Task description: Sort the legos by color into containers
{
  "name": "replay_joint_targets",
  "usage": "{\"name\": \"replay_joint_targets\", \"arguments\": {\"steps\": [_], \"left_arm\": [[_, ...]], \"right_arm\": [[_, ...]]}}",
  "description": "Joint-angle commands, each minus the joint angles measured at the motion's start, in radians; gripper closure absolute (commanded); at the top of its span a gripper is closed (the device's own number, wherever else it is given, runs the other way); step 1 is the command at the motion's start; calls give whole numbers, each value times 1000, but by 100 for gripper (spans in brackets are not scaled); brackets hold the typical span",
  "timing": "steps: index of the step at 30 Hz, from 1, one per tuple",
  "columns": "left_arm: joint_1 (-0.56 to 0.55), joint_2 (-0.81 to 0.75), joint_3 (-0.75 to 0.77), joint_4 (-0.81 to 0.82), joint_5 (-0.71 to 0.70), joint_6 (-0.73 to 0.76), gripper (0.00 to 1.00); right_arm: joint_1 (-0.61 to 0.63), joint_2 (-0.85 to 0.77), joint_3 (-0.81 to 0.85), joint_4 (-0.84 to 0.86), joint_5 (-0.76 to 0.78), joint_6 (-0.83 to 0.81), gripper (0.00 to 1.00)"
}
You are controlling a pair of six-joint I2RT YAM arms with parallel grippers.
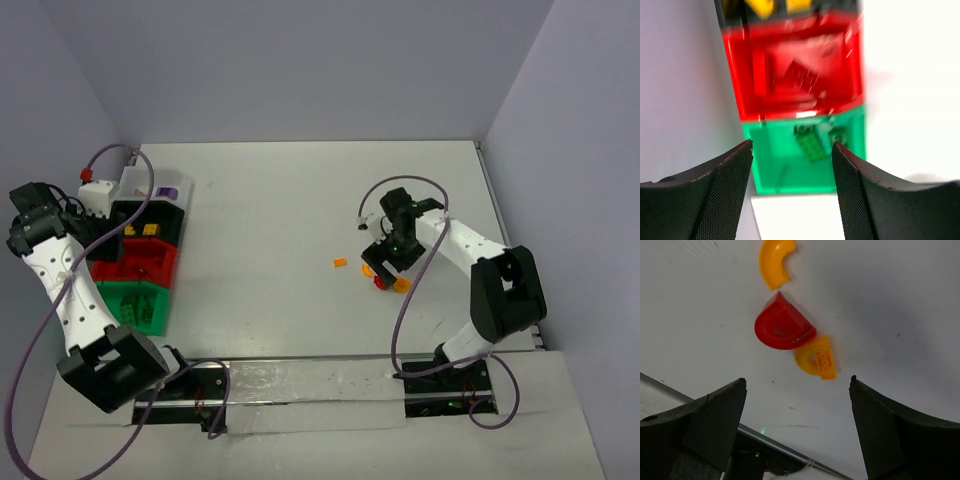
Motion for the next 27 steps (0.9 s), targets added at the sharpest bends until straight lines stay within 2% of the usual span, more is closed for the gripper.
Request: {"name": "replay_joint_targets", "arguments": {"steps": [1,12,17,24,27], "left_arm": [[-8,-94,56,3,263,-44,29],[-67,-153,2,85,330,-108,28],[-85,-141,7,104,343,-136,28],[-112,-128,5,123,362,-157,28],[-141,-118,4,143,374,-177,29]], "right_arm": [[7,25,-35,54,79,-11,10],[96,111,-52,182,73,61,11],[147,172,-40,208,72,77,19],[158,192,-42,200,93,75,55],[153,156,-37,160,106,64,76]]}}
